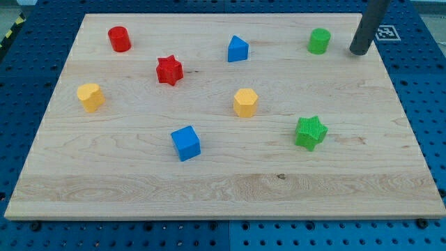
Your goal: Move the green circle slightly to left
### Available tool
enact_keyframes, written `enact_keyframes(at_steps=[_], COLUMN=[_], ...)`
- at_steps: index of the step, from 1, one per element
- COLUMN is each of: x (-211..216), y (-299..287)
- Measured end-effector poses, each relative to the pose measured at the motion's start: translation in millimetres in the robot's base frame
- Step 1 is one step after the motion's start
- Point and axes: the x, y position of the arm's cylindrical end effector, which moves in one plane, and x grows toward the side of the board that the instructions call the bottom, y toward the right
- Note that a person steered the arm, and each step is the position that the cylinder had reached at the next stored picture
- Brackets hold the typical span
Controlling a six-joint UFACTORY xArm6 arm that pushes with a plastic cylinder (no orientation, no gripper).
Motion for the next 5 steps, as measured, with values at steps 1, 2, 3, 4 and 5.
enact_keyframes(at_steps=[1,2,3,4,5], x=[-25.5,-43.8,-26.1,-5.2,-5.2], y=[-3.0,-4.5,-7.9,-31.6,-49.0])
